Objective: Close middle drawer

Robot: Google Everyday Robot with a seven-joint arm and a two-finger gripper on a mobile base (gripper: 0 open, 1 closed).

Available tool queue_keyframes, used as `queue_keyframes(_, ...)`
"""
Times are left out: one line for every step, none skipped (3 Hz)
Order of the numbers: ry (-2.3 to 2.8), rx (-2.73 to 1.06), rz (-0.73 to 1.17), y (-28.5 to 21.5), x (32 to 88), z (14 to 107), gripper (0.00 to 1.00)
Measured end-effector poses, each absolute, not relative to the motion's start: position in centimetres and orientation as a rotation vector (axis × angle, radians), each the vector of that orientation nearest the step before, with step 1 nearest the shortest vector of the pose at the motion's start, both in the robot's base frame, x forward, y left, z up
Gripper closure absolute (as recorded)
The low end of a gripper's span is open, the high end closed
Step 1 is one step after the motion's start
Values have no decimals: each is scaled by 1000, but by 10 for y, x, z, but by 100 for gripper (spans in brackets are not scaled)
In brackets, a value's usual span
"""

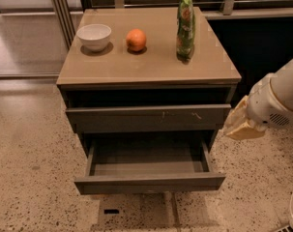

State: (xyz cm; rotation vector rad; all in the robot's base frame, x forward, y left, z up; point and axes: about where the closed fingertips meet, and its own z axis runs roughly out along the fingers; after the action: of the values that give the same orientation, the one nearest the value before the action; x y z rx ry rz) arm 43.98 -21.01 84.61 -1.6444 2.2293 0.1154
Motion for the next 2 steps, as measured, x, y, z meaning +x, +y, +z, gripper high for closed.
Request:
queue_keyframes(2238, -1616, 283, -201, 434, 766, 88)
queue_keyframes(2245, -1611, 303, -201, 434, 754, 100)
